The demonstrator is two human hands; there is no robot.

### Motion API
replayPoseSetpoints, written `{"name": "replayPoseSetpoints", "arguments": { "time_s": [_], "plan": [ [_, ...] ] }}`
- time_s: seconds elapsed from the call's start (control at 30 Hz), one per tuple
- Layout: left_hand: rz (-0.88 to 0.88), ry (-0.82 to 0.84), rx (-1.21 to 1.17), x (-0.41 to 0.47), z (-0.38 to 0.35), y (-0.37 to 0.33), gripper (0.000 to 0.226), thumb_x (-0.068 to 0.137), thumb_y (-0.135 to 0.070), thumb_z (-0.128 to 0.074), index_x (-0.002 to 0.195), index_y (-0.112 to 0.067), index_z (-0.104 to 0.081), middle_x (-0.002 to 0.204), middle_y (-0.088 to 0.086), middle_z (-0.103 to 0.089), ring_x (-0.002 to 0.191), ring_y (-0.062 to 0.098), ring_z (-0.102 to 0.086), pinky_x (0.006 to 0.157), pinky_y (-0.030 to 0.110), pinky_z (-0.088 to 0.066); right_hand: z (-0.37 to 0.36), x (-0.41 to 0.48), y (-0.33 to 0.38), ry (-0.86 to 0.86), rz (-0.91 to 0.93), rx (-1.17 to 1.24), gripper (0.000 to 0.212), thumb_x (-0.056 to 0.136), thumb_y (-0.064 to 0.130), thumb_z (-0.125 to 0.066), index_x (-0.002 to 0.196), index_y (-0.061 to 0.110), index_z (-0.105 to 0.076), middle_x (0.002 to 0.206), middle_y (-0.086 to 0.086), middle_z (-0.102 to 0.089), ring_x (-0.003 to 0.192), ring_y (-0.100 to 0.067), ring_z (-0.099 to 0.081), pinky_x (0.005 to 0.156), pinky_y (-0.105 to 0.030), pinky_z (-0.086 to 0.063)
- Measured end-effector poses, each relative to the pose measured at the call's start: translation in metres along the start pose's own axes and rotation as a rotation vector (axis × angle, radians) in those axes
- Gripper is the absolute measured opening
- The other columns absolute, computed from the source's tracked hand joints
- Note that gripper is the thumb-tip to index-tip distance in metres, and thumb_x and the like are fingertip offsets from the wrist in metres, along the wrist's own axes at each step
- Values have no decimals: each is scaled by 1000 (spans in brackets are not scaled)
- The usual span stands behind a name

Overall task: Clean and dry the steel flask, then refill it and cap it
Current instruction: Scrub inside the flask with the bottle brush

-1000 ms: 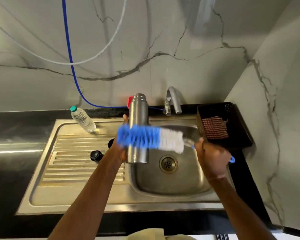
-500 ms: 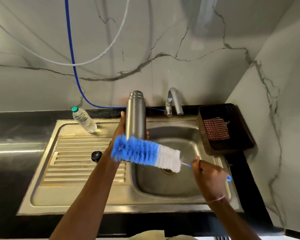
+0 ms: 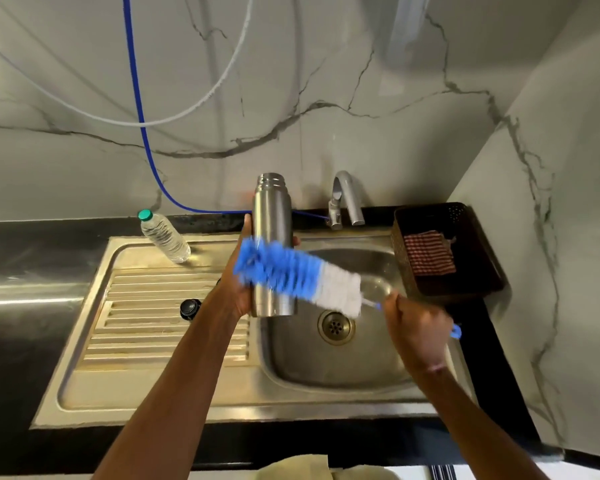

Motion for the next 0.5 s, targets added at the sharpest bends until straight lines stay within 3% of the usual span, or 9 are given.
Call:
{"name": "replayPoseSetpoints", "arguments": {
  "time_s": [0.07,0.13,0.23,0.37,0.43,0.5],
  "plan": [
    [65,33,-42,-2,2,-2,78,83,-81,-58,117,-11,-69,101,12,-74,83,27,-74,77,41,-60,1,-26,0,48,-56,124,53,98,27,-52,47,15,-52,40,5,-40,34,-14,-29,41,-23,-22],
    [94,58,-49,-1,2,-1,74,88,-80,-51,107,-12,-73,98,12,-73,81,28,-74,78,42,-60,5,-16,3,28,-23,94,49,97,24,-56,49,16,-53,40,4,-41,35,-14,-30,43,-22,-20],
    [14,21,10,-2,-3,6,69,89,-72,-59,121,-11,-69,111,14,-73,90,29,-74,80,44,-63,7,44,-5,-94,-76,-86,46,95,19,-62,50,17,-52,40,-2,-43,35,-18,-32,46,-21,-23],
    [58,26,-46,-2,-19,20,81,99,-71,-37,139,-5,-60,124,19,-68,99,37,-70,97,54,-54,10,104,-8,-221,-220,-136,48,92,22,-60,46,8,-60,40,-9,-50,33,-24,-45,51,-19,-22],
    [27,21,-29,-3,-18,16,81,97,-72,-41,141,-6,-59,123,19,-69,99,36,-70,99,54,-52,12,94,-2,-194,-196,-110,47,92,22,-61,47,9,-59,40,-8,-49,33,-23,-41,52,-19,-21],
    [-35,7,18,-3,-16,5,83,84,-76,-62,132,-8,-66,118,18,-70,97,34,-69,94,51,-54,16,63,6,-125,-111,-48,46,93,20,-63,48,15,-56,39,-1,-42,35,-17,-28,53,-14,-12]
  ]
}}
Point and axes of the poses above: each hand's wrist, its own x-axis towards the middle knuckle, its own z-axis out of the back of the hand, y = z × x, the point moved 8 cm from there along x, towards the middle knuckle
